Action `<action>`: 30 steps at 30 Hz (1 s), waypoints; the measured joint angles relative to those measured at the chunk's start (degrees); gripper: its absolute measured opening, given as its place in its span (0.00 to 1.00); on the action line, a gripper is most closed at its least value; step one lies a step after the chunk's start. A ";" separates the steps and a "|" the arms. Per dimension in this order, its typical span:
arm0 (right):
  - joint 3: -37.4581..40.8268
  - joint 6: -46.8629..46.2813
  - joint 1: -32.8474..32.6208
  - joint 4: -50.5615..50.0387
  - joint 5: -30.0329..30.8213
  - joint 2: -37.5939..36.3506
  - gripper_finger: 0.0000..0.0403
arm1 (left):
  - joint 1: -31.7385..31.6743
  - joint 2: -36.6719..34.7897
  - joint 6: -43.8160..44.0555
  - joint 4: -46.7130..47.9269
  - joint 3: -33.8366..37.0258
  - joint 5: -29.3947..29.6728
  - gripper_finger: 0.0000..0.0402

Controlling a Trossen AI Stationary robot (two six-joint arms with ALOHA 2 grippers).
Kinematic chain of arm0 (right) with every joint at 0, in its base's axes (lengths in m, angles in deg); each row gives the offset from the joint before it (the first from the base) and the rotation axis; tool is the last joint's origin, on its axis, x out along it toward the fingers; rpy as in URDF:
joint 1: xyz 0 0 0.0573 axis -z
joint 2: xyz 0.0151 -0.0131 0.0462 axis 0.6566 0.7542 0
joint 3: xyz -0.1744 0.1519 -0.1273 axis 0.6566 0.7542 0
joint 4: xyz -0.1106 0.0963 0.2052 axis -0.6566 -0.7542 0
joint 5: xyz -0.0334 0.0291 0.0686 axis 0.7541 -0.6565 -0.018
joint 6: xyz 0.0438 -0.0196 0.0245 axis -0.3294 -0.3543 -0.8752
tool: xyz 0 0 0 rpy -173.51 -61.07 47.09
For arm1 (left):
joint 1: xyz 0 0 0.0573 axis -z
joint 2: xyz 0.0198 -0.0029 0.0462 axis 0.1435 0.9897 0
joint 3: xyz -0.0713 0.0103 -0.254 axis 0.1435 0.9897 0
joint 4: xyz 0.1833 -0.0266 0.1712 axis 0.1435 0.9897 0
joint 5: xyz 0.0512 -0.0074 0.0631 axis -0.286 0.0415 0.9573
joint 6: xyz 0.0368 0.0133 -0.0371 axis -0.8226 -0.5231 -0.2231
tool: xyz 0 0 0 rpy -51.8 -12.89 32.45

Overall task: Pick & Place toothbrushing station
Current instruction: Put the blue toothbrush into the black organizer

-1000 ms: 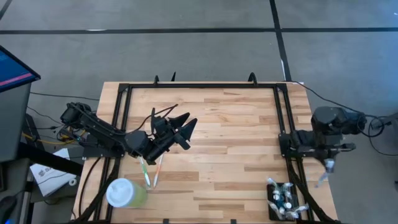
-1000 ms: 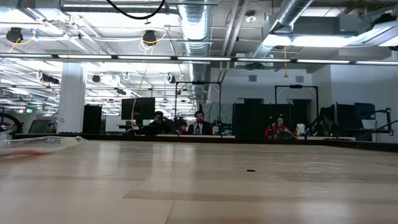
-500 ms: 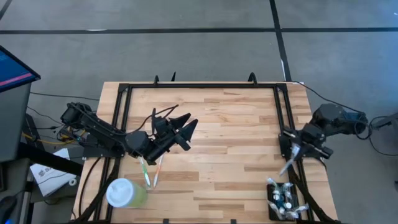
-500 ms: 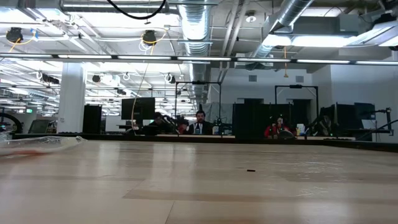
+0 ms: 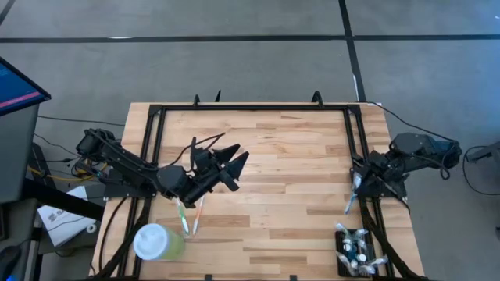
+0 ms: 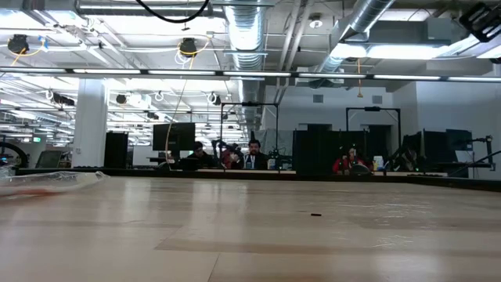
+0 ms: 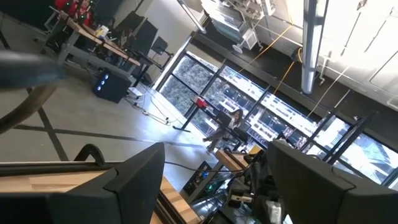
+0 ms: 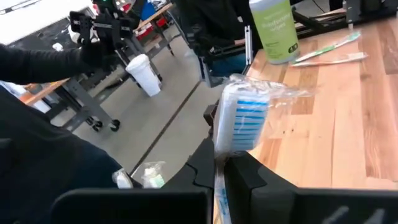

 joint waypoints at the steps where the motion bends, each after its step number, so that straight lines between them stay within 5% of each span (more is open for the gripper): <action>1: -0.32 -0.28 0.00 -0.02 0.06 0.02 0.01 | 0.00 0.00 -0.02 0.00 0.00 -0.04 0.69; 9: -1.58 -1.08 0.00 3.05 1.17 0.02 0.01 | 0.00 0.02 -0.13 0.55 0.00 -0.04 0.69; 22: -1.44 8.41 0.07 8.88 19.30 0.04 0.01 | -0.04 0.02 -0.17 0.87 0.00 -0.02 0.69; 30: -1.44 9.44 0.07 8.84 42.54 0.07 0.01 | -0.48 0.02 -0.17 1.14 0.00 -0.02 0.69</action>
